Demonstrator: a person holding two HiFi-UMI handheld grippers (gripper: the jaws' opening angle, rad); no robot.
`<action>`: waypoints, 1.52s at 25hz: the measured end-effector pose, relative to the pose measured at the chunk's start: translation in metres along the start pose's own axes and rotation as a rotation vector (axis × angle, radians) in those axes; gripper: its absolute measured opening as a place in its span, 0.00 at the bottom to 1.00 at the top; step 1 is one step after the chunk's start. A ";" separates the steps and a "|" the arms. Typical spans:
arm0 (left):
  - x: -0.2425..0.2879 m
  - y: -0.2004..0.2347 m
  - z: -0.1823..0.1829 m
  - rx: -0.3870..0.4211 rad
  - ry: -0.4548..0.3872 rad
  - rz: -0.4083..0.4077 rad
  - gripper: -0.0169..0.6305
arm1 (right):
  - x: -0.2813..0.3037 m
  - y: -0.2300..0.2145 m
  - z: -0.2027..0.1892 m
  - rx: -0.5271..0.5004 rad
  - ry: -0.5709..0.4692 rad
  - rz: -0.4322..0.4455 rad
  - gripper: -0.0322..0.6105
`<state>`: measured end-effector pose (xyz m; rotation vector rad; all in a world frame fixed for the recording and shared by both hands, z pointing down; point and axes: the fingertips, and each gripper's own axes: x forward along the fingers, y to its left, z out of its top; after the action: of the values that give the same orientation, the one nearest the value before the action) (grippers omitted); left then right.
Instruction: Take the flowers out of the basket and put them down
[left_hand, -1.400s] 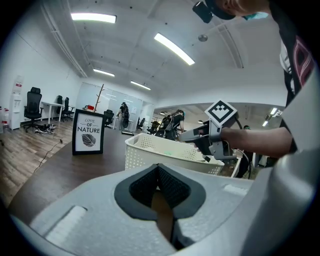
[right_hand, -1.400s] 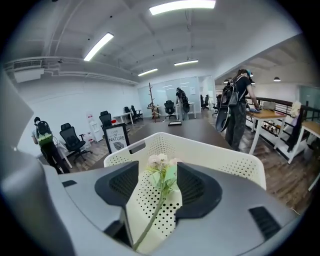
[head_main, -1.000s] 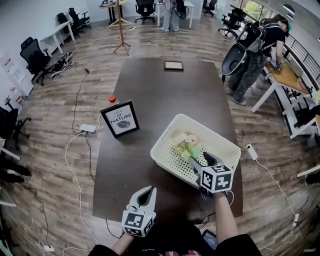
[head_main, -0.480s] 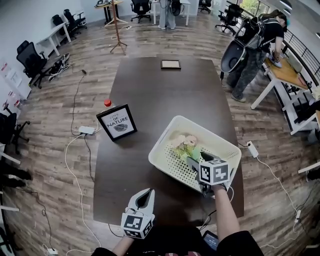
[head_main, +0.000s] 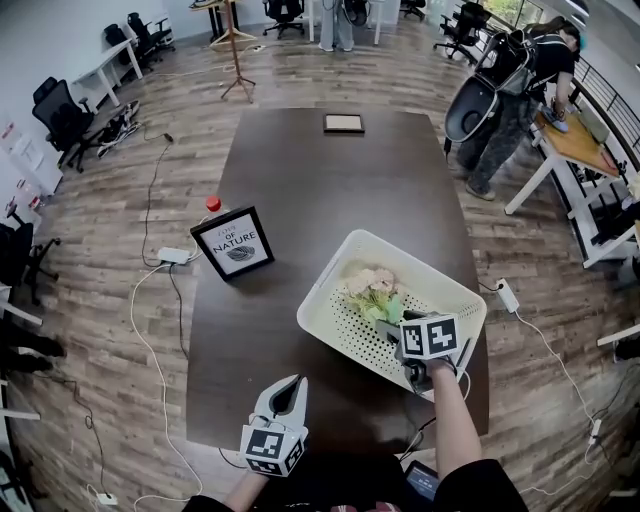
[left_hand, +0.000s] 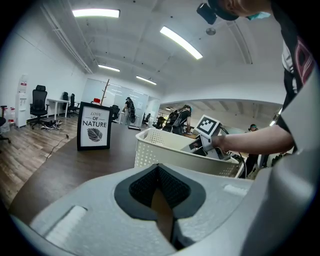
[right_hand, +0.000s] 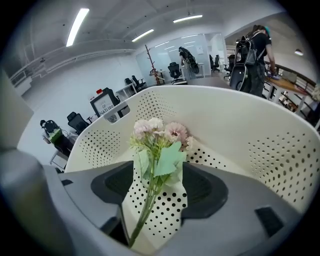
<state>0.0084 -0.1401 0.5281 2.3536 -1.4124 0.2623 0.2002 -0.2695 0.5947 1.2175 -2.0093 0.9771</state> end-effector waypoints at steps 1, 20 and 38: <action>0.000 0.000 0.000 -0.001 0.001 0.000 0.04 | 0.001 -0.002 -0.002 0.002 0.010 -0.005 0.54; 0.003 0.004 0.000 -0.003 0.015 -0.007 0.04 | 0.017 -0.002 -0.025 0.029 0.152 0.017 0.54; 0.004 0.006 -0.001 0.008 0.025 -0.004 0.04 | 0.028 0.009 -0.046 0.090 0.291 0.093 0.27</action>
<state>0.0048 -0.1451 0.5317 2.3518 -1.3971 0.2956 0.1853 -0.2418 0.6396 0.9695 -1.8217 1.2258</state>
